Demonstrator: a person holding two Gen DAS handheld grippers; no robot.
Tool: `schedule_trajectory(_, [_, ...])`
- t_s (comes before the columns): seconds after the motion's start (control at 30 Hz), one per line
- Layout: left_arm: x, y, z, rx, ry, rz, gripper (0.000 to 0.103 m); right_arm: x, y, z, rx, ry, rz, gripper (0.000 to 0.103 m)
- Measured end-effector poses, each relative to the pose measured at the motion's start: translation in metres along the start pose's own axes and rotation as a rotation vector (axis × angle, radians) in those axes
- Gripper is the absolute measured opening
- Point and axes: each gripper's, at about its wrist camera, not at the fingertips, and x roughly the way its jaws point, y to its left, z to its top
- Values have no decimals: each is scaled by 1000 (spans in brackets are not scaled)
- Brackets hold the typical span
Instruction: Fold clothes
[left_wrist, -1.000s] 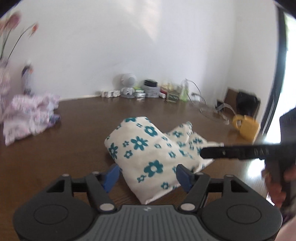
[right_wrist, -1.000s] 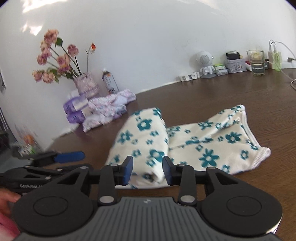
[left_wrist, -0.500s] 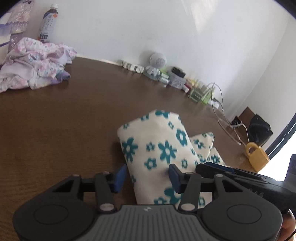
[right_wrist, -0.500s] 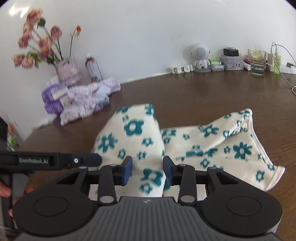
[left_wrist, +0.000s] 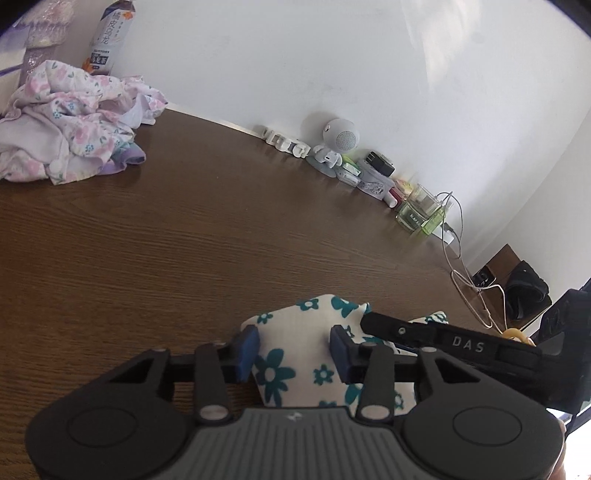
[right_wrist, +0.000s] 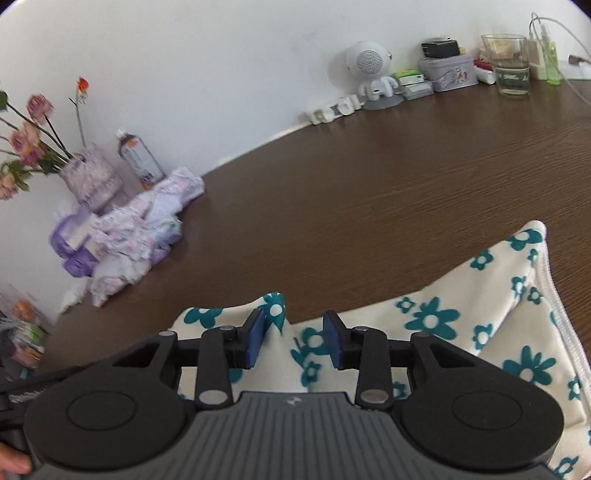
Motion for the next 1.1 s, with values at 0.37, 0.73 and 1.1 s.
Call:
schedule_trajectory(0.37, [13,9,13,-97,7,-24,40,1,-7,10,117,10,109,22])
schedule_trajectory(0.73, [10,11,10,-109,-19,-40,39,-16,-12,2,68,-53,117,7])
schedule_trajectory(1.1, [18,19,5,-144,-26,-51,11,3,-27,0,176,-30,106,22])
